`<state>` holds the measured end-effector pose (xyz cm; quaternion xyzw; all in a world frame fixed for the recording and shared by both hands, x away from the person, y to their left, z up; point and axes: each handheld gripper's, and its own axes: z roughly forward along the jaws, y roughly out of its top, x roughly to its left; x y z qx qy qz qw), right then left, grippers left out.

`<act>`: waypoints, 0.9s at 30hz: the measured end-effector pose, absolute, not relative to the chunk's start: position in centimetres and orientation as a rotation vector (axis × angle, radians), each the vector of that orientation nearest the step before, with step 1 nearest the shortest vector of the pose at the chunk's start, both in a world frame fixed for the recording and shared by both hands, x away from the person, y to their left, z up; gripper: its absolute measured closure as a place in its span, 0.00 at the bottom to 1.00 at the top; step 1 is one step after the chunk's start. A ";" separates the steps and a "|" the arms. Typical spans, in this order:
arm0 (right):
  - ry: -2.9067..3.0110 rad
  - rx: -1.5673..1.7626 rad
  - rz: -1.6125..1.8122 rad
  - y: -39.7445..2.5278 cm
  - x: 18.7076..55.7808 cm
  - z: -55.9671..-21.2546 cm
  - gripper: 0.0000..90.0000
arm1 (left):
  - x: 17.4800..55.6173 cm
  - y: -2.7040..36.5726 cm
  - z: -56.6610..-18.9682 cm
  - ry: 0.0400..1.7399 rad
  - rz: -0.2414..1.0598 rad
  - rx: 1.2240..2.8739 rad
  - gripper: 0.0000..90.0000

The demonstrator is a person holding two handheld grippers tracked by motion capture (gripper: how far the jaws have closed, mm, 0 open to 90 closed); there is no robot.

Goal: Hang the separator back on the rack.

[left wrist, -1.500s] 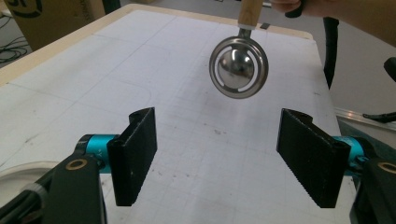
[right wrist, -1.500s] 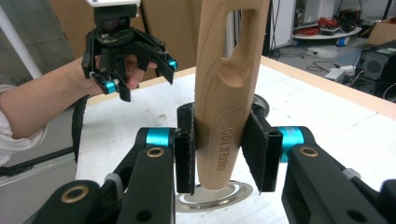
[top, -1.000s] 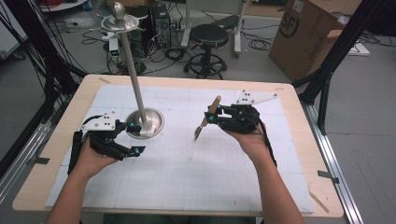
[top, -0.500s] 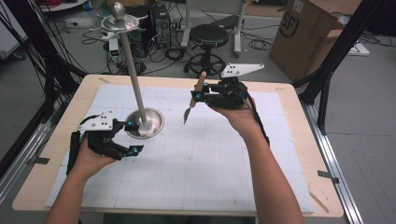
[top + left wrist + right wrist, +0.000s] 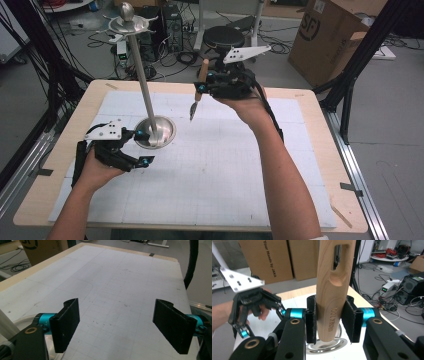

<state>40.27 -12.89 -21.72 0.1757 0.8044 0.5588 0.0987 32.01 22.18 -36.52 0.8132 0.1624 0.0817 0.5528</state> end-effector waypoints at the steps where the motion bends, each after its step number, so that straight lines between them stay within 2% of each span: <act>1: 2.379 0.515 1.653 -12.8 40.3 -21.5 0.75 | 32.0 22.2 -36.5 0.384 0.193 1.924 0.25; 14: 2.382 0.467 1.595 -10.6 41.7 -18.0 0.75 | 32.0 22.1 -36.6 0.375 0.196 1.928 0.25; 27: 2.405 0.423 1.562 -7.9 42.7 -16.1 0.75 | 31.9 22.1 -36.5 0.373 0.189 1.922 0.25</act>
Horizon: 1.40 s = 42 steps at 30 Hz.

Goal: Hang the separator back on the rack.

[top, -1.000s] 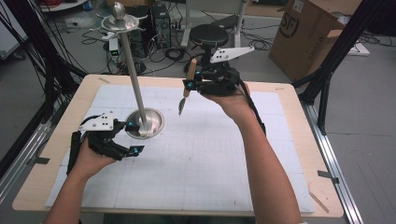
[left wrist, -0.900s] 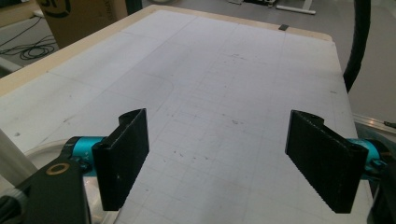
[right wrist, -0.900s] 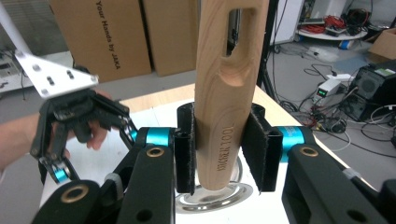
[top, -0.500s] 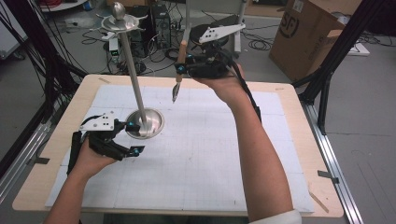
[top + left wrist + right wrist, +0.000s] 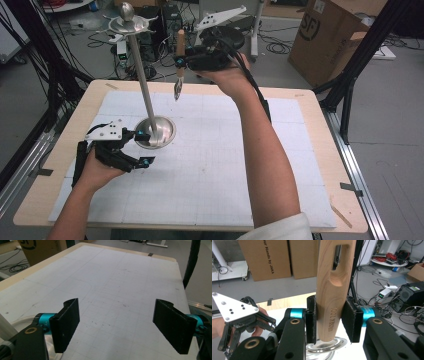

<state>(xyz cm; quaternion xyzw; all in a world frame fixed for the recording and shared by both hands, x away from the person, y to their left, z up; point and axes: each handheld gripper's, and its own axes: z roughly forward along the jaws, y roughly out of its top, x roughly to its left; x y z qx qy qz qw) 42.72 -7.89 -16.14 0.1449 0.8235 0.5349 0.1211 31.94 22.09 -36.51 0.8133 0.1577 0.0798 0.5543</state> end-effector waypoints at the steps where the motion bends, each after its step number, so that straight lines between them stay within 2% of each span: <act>1: 2.407 0.421 1.556 -7.7 42.8 -16.0 0.75 | 31.9 22.1 -36.5 0.372 0.188 1.922 0.25; 16: 2.438 0.389 1.499 -4.8 43.7 -14.9 0.75 | 31.9 21.9 -36.6 0.365 0.185 1.926 0.25; 42: 2.485 0.381 1.438 -1.7 44.5 -15.4 0.75 | 31.8 21.8 -36.6 0.361 0.182 1.933 0.25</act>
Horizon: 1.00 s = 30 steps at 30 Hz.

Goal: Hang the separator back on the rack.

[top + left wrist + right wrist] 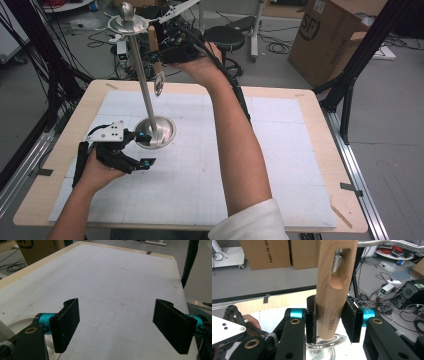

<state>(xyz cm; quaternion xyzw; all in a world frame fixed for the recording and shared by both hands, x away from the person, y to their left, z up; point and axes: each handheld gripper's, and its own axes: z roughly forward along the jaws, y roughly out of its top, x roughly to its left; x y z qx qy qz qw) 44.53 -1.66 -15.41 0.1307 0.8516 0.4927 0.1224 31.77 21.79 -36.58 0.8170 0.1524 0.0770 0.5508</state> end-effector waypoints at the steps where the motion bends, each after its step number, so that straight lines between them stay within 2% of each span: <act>1: 2.484 0.376 1.438 -1.7 44.6 -15.4 0.75 | 31.8 21.8 -36.6 0.360 0.182 1.933 0.25; 30: 2.502 0.408 1.392 -1.2 44.9 -15.7 0.72 | 31.8 21.6 -36.8 0.361 0.179 1.946 0.25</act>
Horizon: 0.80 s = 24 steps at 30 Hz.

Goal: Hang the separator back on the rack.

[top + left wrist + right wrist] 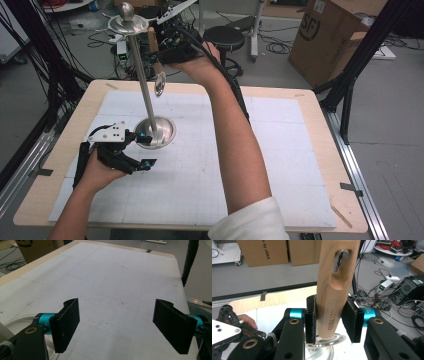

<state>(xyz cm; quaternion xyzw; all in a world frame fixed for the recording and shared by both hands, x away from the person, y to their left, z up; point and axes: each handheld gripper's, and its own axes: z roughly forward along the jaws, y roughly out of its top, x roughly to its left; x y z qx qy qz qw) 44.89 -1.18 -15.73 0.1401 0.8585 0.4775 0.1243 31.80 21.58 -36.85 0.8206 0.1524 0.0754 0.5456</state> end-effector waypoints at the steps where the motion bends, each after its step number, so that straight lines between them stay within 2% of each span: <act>1: 2.501 0.408 1.393 -1.2 44.9 -15.8 0.70 | 31.8 21.5 -36.9 0.361 0.177 1.947 0.25; 9: 2.488 0.396 1.387 -1.5 44.4 -15.9 0.61 | 31.8 21.3 -37.0 0.361 0.172 1.955 0.25; 24: 2.447 0.405 1.408 -6.1 43.2 -16.4 0.56 | 32.0 21.2 -37.2 0.363 0.174 1.961 0.24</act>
